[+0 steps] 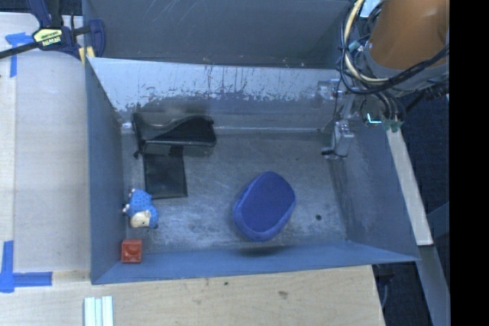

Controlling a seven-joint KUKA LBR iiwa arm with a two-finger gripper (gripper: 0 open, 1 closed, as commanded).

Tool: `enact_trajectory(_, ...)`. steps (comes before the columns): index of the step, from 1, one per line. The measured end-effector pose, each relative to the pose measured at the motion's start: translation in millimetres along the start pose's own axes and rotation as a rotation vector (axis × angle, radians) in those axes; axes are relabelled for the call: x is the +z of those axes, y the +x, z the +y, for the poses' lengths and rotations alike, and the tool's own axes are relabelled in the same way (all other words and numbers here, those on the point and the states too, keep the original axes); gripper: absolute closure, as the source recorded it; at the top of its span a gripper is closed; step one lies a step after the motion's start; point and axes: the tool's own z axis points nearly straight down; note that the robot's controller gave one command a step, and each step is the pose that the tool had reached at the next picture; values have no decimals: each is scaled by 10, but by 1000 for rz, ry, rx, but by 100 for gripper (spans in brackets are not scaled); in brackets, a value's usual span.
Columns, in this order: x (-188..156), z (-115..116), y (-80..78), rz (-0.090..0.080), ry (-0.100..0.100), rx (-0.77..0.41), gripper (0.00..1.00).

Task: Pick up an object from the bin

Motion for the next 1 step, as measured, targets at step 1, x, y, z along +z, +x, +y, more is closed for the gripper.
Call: enact_trajectory(1, 1528, 664, 40, -3, 3, -375, 0)
